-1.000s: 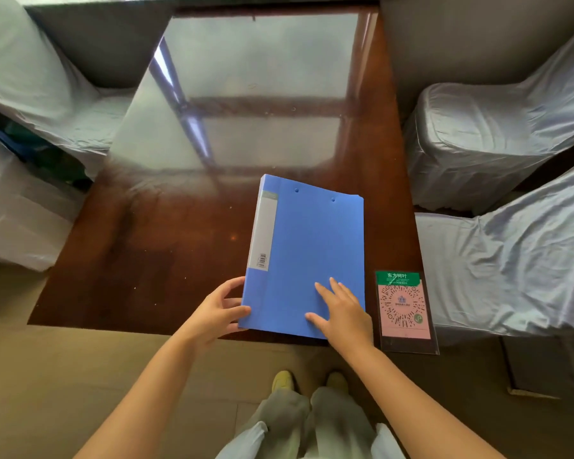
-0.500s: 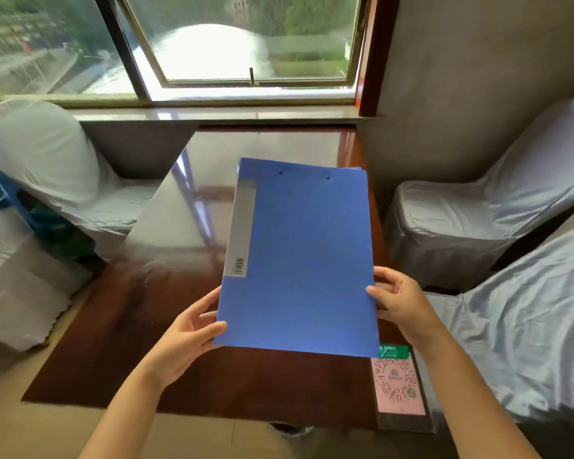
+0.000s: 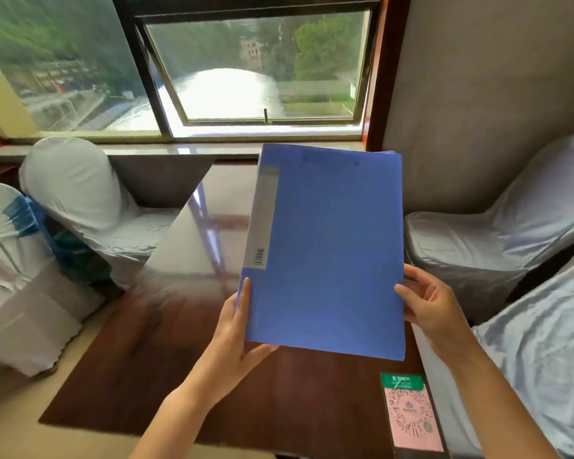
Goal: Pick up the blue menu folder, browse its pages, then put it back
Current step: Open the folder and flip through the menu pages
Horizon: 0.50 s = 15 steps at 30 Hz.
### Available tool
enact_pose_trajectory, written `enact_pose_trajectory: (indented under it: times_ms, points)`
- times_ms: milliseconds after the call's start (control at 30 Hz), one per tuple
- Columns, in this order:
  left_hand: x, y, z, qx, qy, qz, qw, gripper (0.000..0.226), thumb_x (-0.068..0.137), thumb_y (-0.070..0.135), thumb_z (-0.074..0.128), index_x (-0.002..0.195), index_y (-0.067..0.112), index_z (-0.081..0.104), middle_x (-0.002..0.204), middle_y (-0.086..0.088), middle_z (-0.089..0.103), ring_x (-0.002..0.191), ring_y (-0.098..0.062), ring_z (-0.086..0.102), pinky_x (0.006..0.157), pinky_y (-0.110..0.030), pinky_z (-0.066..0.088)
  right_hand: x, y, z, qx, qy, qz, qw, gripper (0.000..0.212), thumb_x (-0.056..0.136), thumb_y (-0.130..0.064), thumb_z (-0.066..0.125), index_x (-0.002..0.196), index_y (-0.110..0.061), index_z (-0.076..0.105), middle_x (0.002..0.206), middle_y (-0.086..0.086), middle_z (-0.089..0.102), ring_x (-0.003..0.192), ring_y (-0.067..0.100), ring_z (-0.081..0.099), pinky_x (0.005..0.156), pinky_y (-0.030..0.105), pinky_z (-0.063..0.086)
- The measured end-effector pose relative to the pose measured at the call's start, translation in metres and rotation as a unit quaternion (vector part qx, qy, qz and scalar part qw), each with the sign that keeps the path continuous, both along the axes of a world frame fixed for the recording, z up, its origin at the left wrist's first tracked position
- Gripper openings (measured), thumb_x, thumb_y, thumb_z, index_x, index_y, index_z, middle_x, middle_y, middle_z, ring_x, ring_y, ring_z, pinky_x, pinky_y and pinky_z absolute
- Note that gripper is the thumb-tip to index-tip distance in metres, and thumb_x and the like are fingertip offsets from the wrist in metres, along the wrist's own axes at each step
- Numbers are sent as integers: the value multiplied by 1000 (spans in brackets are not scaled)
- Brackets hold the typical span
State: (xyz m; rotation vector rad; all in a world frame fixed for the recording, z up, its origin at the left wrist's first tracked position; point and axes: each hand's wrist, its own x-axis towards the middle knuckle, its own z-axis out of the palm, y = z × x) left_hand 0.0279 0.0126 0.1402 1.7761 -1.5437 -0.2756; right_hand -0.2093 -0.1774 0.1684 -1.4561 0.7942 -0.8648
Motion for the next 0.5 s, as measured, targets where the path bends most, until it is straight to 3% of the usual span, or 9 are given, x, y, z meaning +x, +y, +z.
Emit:
enact_pose_trajectory:
  times_ms: [67,167,267,333,400,500]
  points:
    - [0,2,0,-4,8,-3,1000,100,80,41,59,142,35,-19,139,17,17,125,22,15,99,3,16,0,2,3,3,-10,21,1000,27,87,-22,53,111,-34,59,102,-14,73,95,12,68,67,28,59]
    - [0,1,-7,-20,66,9,998,91,86,41,56,144,36,-14,139,24,19,127,15,22,100,0,18,4,5,8,21,-34,43,998,33,94,-24,43,126,-29,51,111,-9,70,99,15,67,70,30,59]
    - [-7,-1,-12,-47,178,42,982,73,81,61,48,141,41,11,138,26,27,129,1,33,97,-21,42,7,8,14,39,-64,42,996,45,86,-38,46,129,-23,48,115,4,68,101,24,67,75,39,59]
    - [-15,-3,-12,-62,307,61,948,82,64,82,50,132,40,30,136,13,41,119,-11,52,75,-28,56,5,9,16,28,-61,29,997,50,78,-35,54,127,-25,48,112,3,67,95,22,69,69,35,60]
    - [-21,-4,-11,-79,391,70,914,87,53,86,54,122,35,48,125,5,57,100,-13,66,63,-30,58,-2,8,15,16,-48,26,998,55,74,-28,61,127,-29,45,110,1,66,90,20,70,63,32,60]
    - [-21,-7,-7,-117,509,73,849,84,52,83,58,116,28,55,100,12,74,89,-12,70,69,-43,59,-14,5,8,26,-52,37,998,57,76,-21,61,129,-31,44,111,2,66,92,25,69,63,37,60]
